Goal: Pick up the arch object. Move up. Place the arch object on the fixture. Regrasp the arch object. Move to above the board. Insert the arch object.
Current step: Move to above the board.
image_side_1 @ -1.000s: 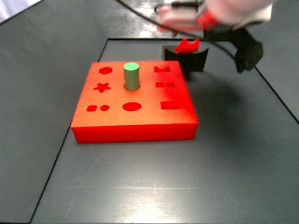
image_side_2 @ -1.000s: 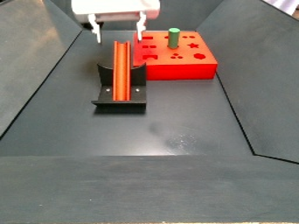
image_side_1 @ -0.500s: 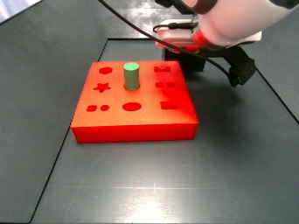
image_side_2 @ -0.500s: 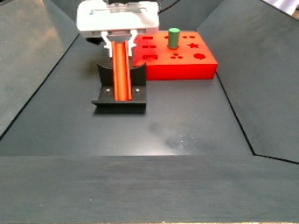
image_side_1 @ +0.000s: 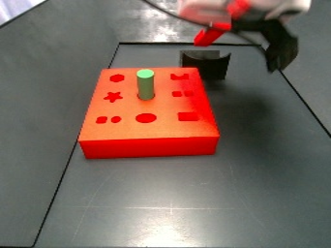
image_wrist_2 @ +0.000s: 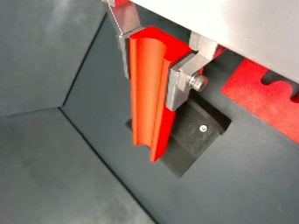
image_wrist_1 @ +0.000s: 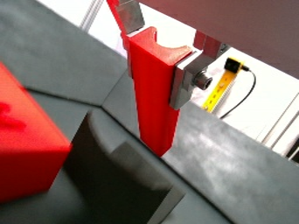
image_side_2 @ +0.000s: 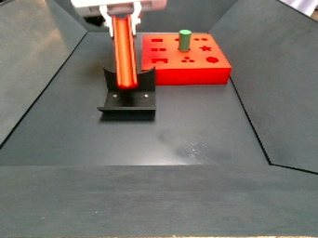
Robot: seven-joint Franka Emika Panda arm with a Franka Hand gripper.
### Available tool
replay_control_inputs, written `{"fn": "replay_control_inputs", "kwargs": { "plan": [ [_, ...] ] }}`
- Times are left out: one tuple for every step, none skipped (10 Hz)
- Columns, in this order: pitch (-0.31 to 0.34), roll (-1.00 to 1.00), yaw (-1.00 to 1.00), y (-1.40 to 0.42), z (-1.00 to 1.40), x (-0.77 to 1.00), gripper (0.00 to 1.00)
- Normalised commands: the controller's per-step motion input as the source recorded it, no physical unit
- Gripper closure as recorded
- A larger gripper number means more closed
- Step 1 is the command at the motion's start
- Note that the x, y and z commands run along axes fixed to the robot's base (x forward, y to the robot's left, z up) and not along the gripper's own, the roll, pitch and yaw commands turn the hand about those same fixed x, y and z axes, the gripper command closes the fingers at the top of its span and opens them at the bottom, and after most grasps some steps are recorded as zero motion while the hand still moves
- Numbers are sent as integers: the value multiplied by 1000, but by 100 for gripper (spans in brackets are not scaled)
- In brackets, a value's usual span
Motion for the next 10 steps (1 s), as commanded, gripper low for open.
{"fn": "replay_control_inputs", "kwargs": {
  "plan": [
    [169,-15,202,-40,1000,107,100],
    [121,-5,204,-41,1000,107,100],
    [74,-9,193,-41,1000,107,100],
    [50,-9,175,-41,1000,106,100],
    [36,-11,157,-43,1000,104,100],
    [22,-11,125,-42,1000,100,100],
    [21,-10,95,-47,1000,98,100],
    [28,-12,75,-47,1000,97,100],
    [44,-11,56,-47,1000,94,100],
    [58,-11,47,-48,996,92,100]
  ]
}}
